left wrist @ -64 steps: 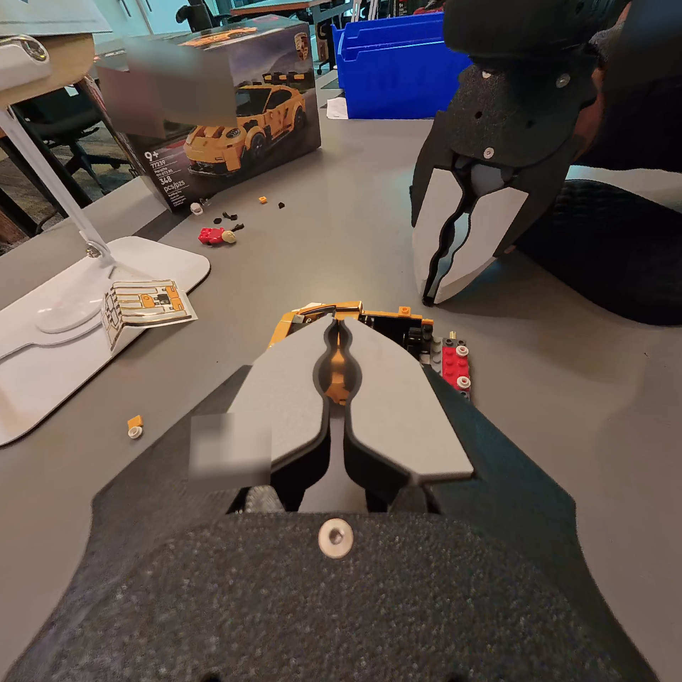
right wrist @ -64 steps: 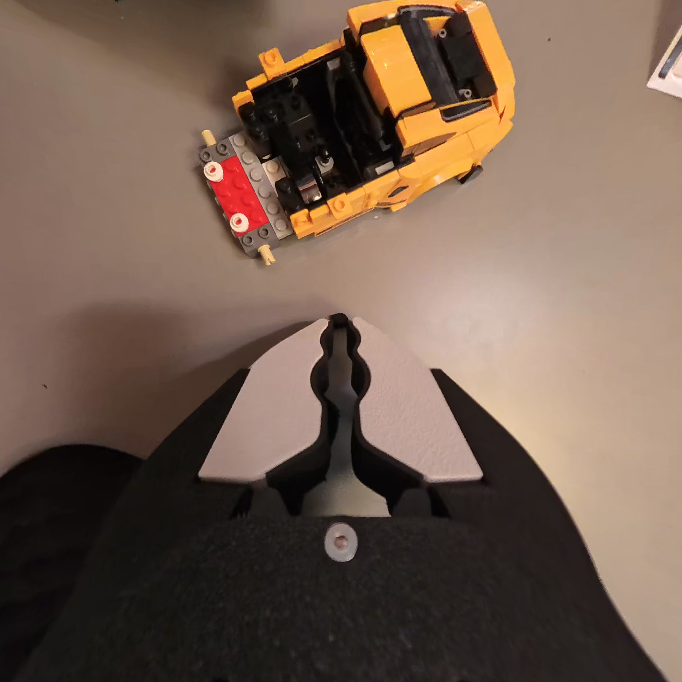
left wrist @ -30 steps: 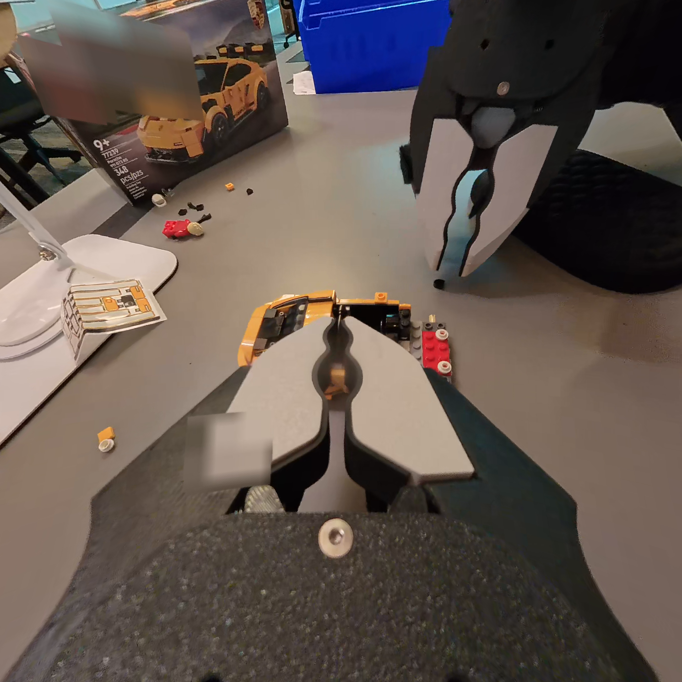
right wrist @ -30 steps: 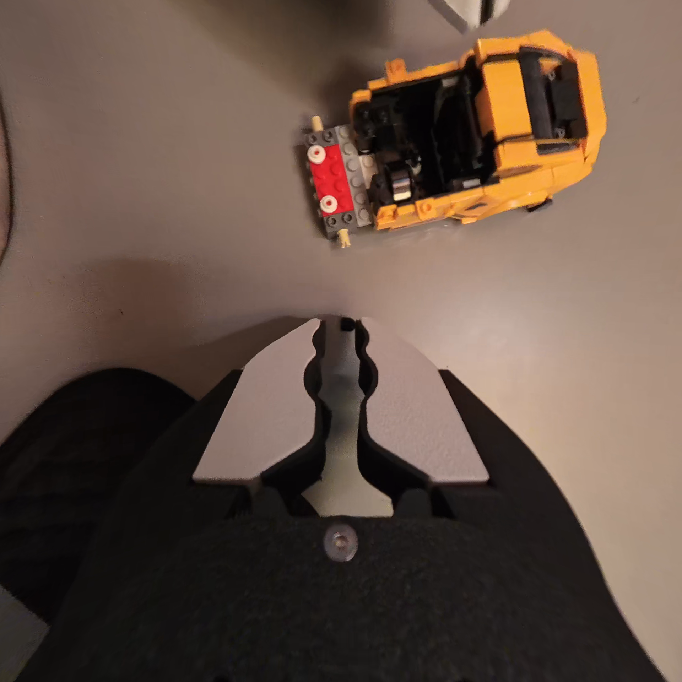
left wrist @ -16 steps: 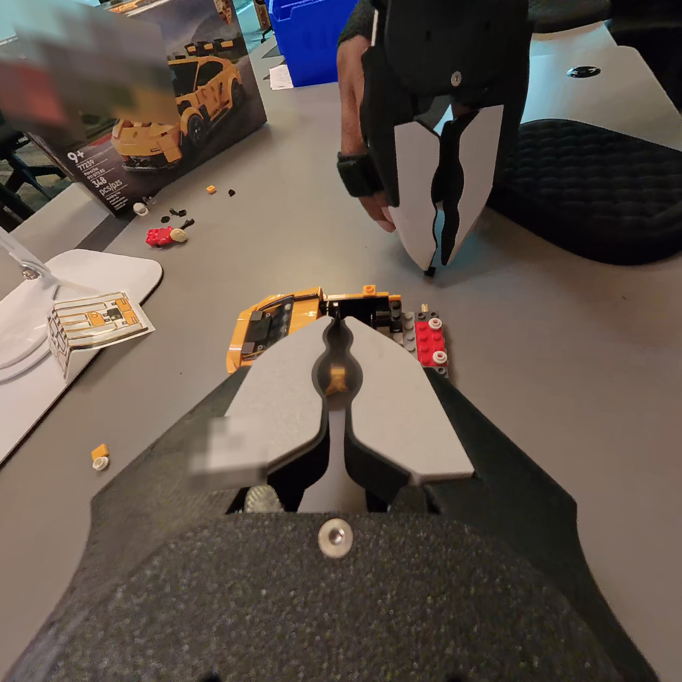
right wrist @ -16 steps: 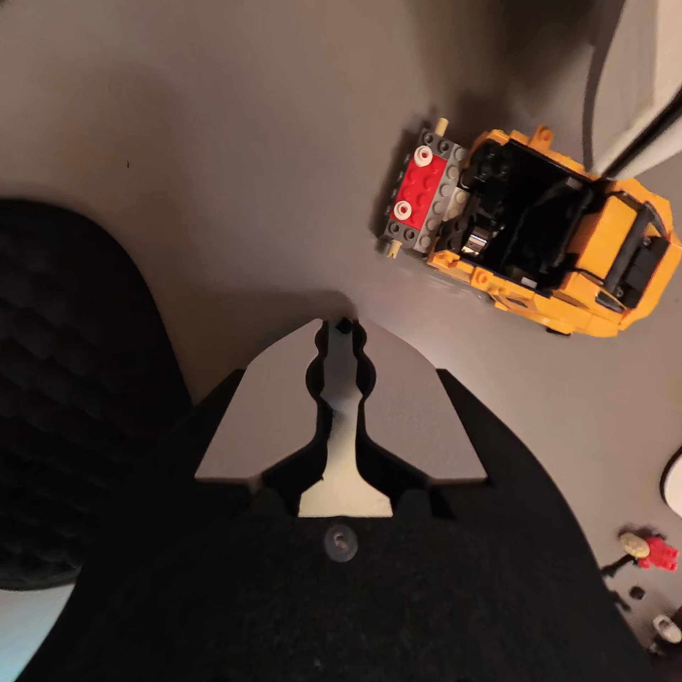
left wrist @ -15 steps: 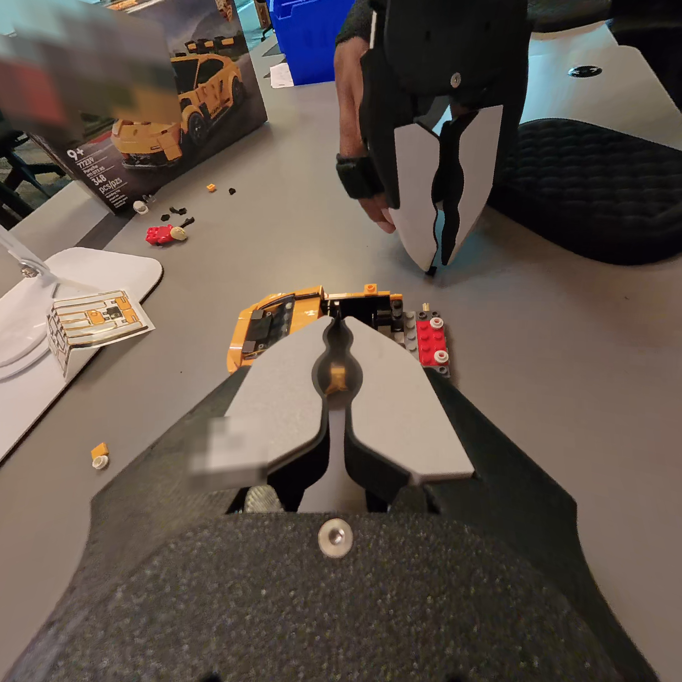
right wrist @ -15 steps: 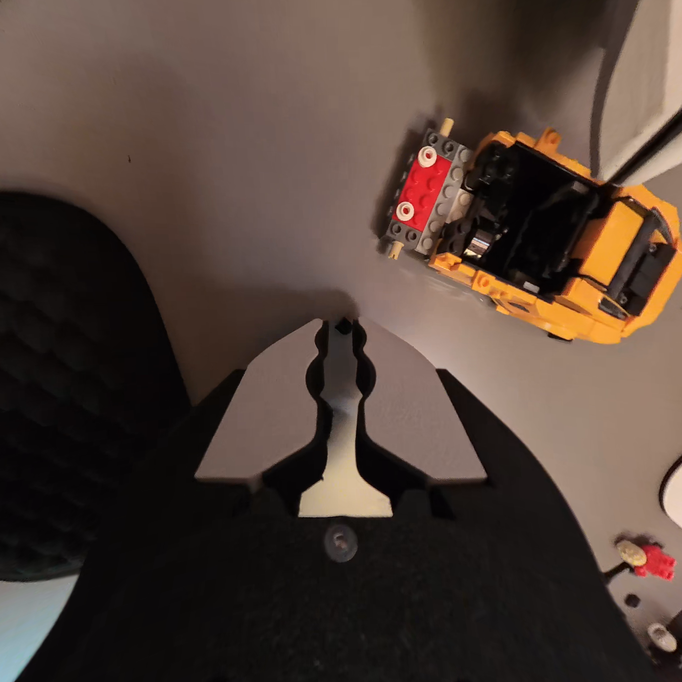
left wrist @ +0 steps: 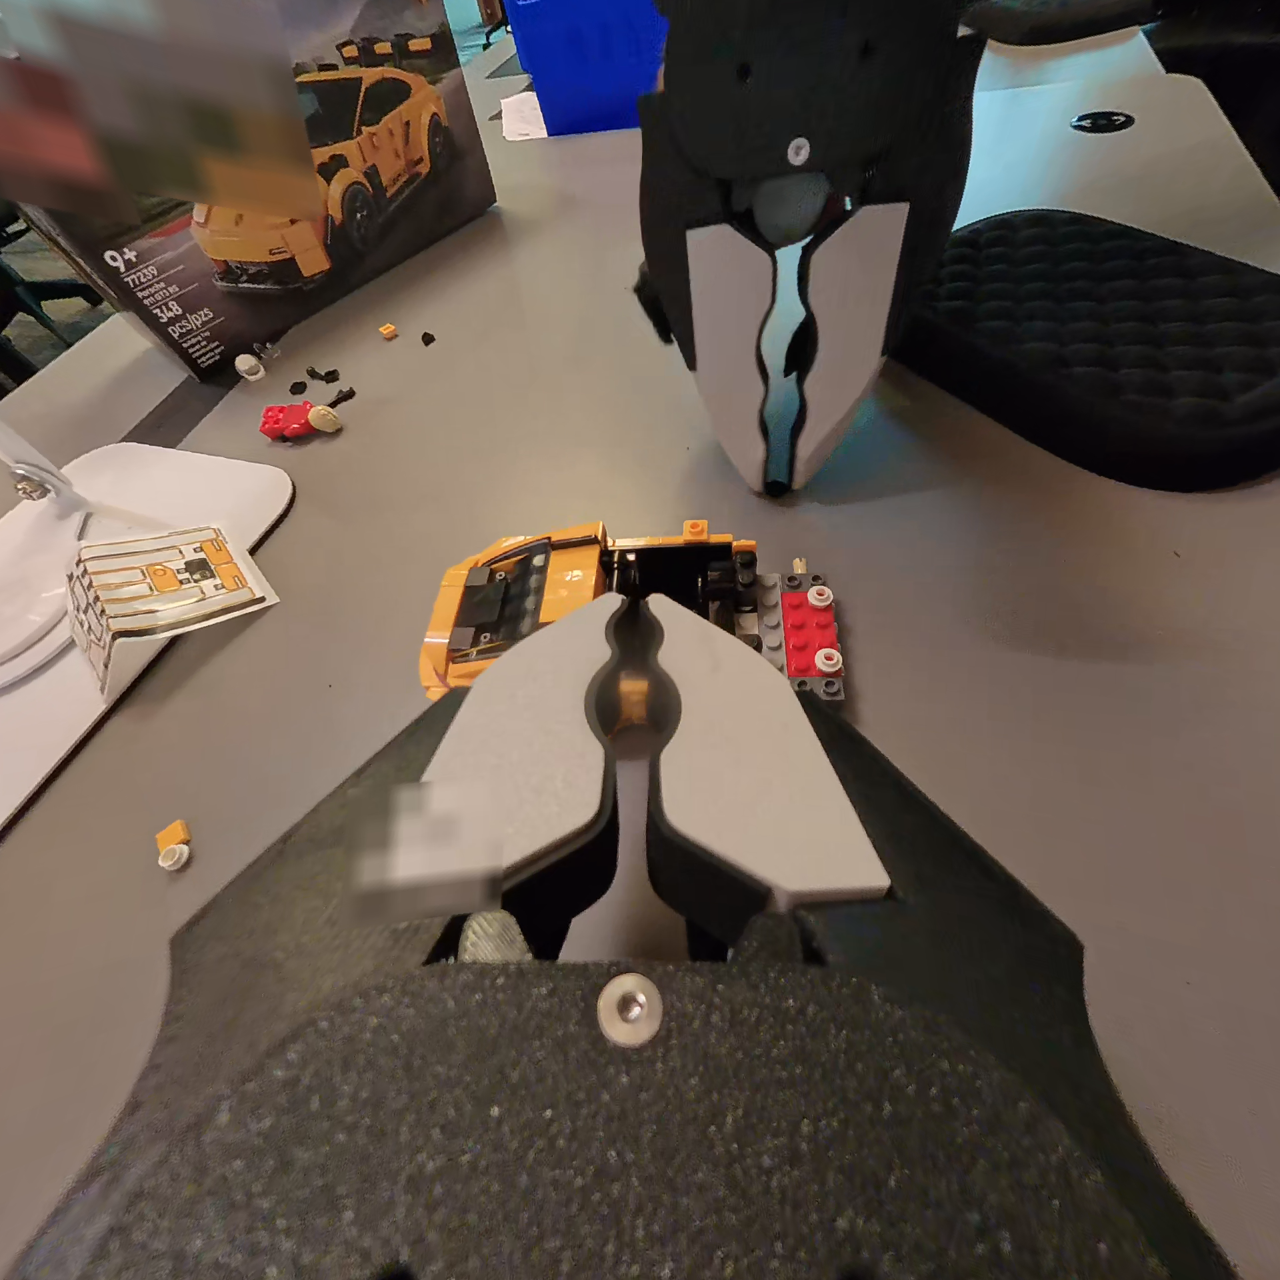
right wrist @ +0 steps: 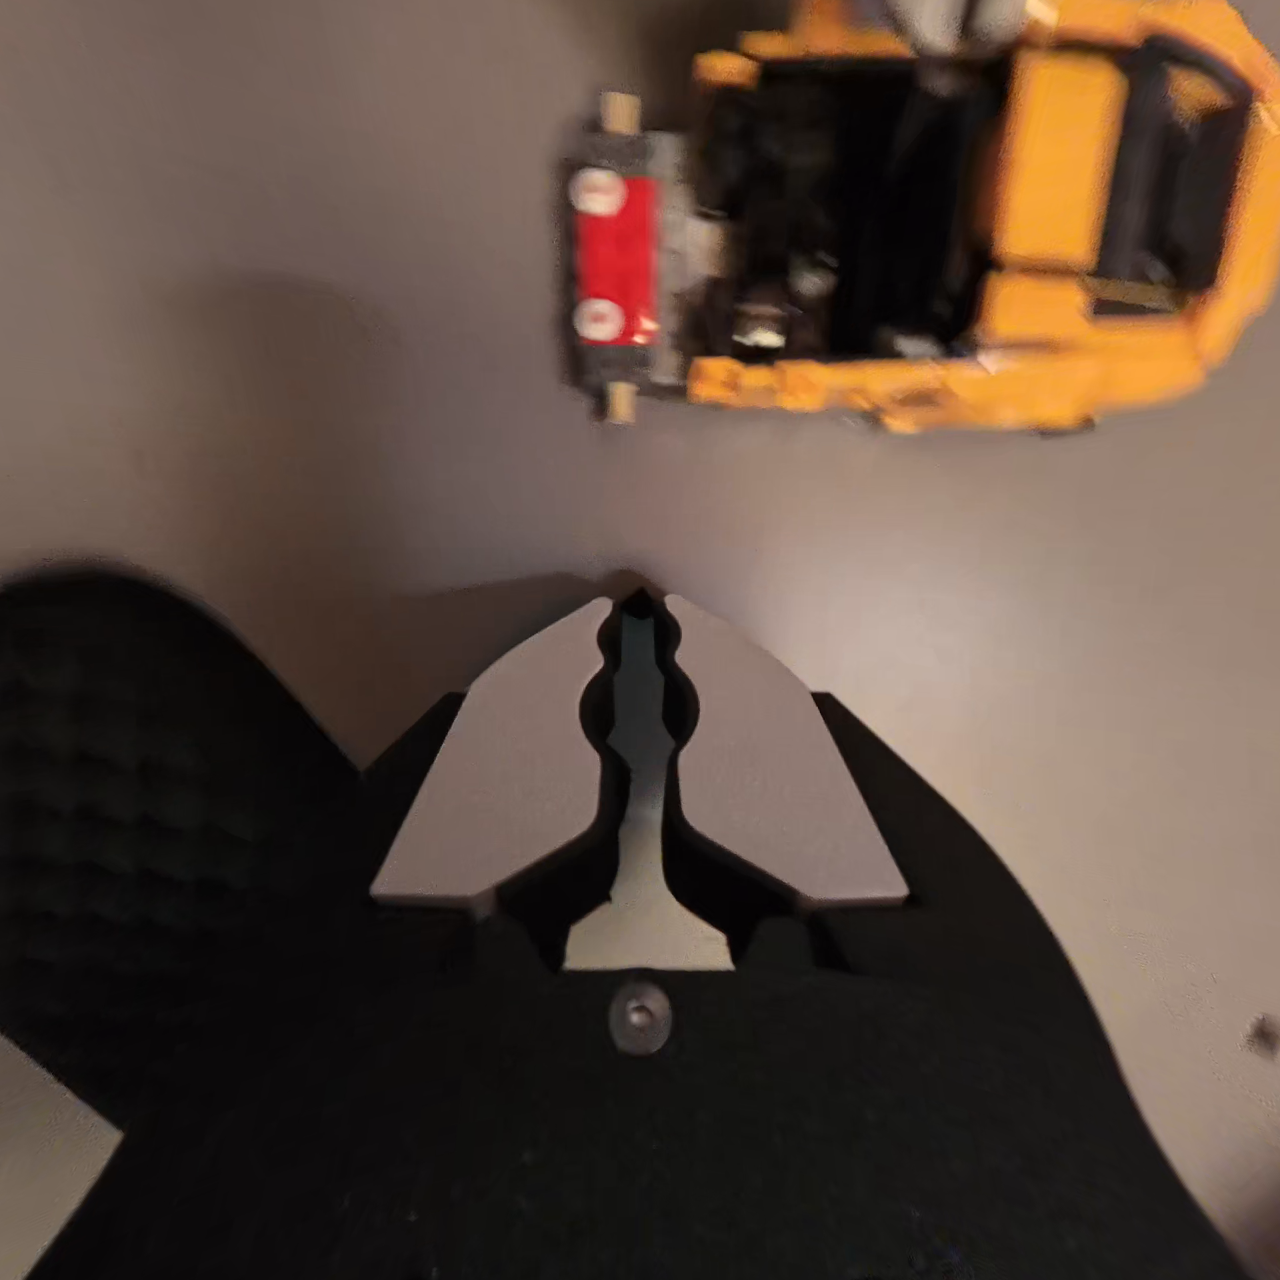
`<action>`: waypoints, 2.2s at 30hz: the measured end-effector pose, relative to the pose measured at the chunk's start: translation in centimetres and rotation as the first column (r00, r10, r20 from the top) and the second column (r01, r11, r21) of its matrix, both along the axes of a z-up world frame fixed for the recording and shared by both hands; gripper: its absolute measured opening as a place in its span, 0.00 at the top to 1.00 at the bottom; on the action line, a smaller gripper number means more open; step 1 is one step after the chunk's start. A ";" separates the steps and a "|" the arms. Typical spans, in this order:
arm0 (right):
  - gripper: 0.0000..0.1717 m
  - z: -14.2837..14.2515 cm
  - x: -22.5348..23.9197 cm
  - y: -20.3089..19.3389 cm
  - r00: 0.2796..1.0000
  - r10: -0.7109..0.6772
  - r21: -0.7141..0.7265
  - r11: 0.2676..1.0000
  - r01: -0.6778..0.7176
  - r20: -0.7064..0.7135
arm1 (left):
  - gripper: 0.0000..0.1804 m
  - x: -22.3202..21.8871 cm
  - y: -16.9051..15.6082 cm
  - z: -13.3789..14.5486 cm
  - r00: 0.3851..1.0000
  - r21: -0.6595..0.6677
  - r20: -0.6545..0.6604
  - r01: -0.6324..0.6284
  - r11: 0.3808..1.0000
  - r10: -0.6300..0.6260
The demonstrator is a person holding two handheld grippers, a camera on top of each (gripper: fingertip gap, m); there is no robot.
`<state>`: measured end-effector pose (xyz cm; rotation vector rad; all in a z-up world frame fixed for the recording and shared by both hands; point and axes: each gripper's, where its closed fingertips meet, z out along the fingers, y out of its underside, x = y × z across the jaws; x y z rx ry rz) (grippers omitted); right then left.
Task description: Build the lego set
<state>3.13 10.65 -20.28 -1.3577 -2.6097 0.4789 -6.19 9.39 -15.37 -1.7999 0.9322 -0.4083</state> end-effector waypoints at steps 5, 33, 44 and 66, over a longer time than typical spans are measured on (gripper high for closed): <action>0.95 0.1 0.5 1.9 0.770 -0.638 -0.150 0.759 0.633 0.018 | 1.00 -0.1 0.0 0.2 0.999 -0.021 0.024 -0.023 1.000 0.023; 0.88 1.1 3.6 1.0 0.997 -0.029 0.030 0.999 0.031 -0.068 | 0.99 0.7 -0.7 -0.3 1.000 -0.045 0.015 0.018 0.999 -0.018; 0.98 0.2 2.7 1.0 0.971 0.235 0.087 0.967 -0.238 0.044 | 0.99 0.5 -0.6 -0.4 1.000 -0.041 0.001 0.021 0.999 -0.021; 0.94 1.1 3.1 1.5 0.986 0.123 0.189 0.977 -0.101 -0.110 | 0.99 0.7 -0.9 -0.3 1.000 -0.054 0.009 0.022 0.998 -0.022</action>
